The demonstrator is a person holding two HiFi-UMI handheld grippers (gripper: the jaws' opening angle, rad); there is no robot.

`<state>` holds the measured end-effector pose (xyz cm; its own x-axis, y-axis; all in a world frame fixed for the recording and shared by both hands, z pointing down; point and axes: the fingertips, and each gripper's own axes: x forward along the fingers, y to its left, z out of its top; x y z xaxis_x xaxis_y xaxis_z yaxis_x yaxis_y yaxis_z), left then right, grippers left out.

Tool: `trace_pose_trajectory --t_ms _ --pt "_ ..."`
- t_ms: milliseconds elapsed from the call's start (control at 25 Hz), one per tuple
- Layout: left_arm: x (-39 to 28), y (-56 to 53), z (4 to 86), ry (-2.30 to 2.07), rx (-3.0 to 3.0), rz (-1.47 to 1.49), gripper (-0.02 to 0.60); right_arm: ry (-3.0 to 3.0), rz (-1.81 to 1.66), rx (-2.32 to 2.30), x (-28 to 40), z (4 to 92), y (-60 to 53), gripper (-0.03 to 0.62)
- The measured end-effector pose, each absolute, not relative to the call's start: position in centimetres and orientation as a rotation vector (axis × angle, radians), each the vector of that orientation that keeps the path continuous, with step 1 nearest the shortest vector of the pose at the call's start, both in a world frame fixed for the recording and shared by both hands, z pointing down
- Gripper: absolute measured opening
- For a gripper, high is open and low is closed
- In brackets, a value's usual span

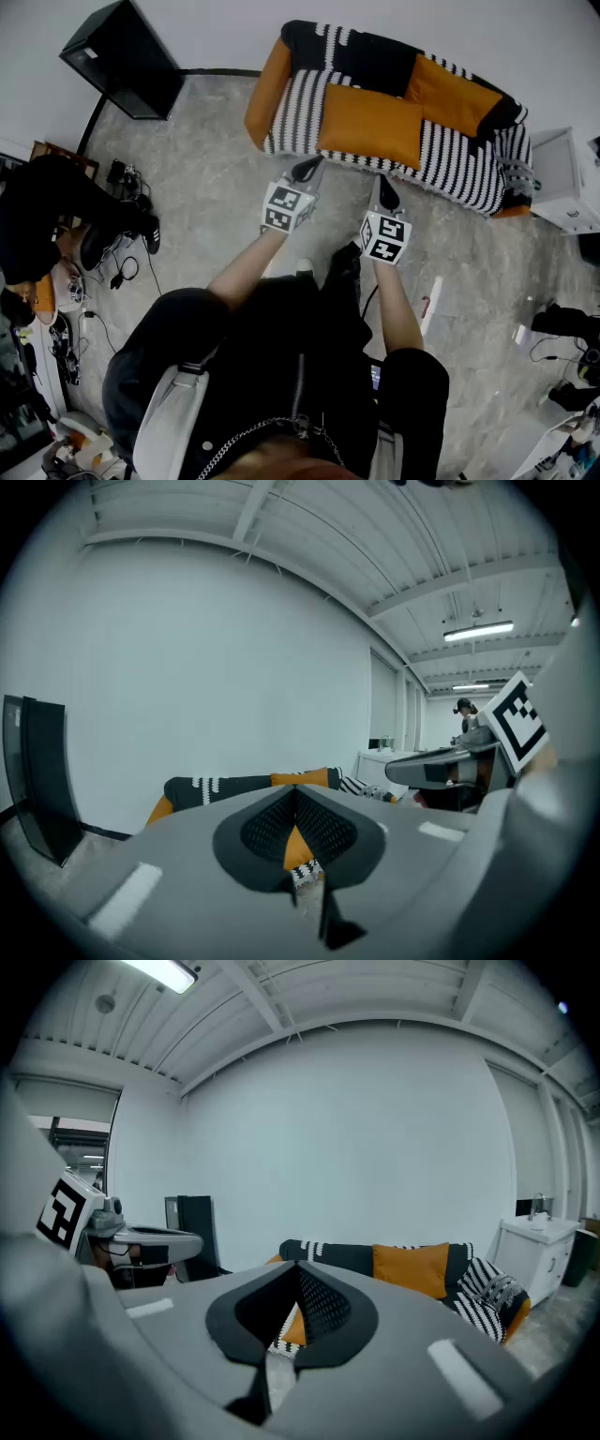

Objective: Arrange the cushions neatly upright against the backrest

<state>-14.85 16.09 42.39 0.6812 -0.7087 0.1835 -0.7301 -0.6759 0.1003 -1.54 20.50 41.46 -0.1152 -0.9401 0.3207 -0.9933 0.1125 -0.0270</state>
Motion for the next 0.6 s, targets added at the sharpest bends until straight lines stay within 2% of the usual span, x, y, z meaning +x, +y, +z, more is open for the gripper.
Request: trace_pose_trajectory --t_ms 600 --pt "-15.33 16.38 42.42 -1.176 2.736 0.211 0.011 -2.208 0.369 1.951 -1.53 41.17 21.02 0.003"
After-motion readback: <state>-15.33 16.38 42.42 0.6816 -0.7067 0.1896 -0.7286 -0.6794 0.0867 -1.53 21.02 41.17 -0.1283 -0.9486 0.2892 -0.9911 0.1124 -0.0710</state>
